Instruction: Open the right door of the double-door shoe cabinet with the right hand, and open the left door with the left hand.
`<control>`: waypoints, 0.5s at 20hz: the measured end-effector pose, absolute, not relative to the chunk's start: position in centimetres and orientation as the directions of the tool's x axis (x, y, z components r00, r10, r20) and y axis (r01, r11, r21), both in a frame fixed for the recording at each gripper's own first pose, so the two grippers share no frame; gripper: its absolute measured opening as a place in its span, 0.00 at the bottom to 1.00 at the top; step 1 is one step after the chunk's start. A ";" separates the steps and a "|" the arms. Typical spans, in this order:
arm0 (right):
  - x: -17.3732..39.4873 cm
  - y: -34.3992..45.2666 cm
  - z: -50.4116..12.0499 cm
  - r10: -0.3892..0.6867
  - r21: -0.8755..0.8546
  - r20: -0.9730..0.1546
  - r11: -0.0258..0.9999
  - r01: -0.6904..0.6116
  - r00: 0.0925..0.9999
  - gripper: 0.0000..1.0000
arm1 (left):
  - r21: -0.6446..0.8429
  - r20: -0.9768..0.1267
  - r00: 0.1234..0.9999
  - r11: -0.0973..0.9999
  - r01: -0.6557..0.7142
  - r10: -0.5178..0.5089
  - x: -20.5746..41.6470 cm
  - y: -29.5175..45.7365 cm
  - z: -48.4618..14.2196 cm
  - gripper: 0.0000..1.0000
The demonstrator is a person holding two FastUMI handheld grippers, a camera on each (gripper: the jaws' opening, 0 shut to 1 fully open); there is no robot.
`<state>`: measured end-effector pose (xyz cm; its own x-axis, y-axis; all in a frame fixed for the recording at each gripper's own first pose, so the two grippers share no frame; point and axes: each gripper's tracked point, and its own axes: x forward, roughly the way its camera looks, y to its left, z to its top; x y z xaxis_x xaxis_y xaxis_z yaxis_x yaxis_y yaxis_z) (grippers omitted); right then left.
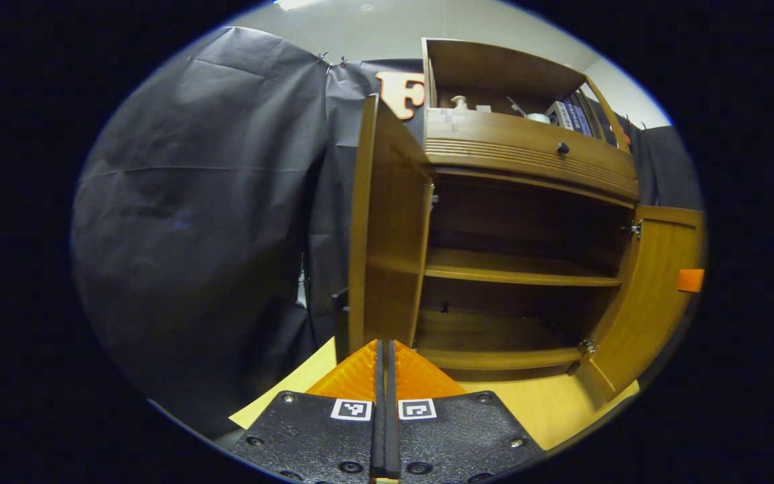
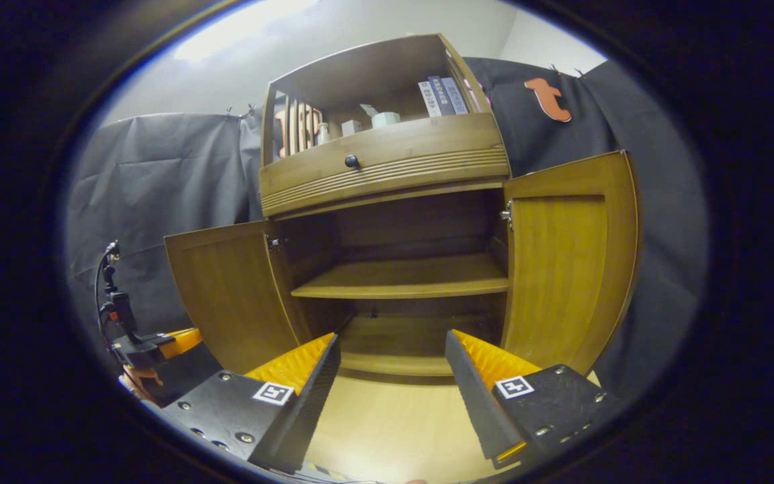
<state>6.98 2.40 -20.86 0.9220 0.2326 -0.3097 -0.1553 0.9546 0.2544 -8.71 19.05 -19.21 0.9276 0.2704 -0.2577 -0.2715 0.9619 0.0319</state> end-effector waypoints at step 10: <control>8.6 0.3 -19.2 0.143 0.172 -0.228 0.980 -0.105 0.963 0.93 | 0.021 -0.104 0.992 0.998 -0.067 0.069 -4.6 7.7 -9.3 0.00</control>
<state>8.62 0.26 -19.18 0.9631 0.1432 -0.2280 -0.1050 0.9795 0.1719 -4.64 7.68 -9.30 0.9922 0.0691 -0.1037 -0.0672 0.9975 0.0212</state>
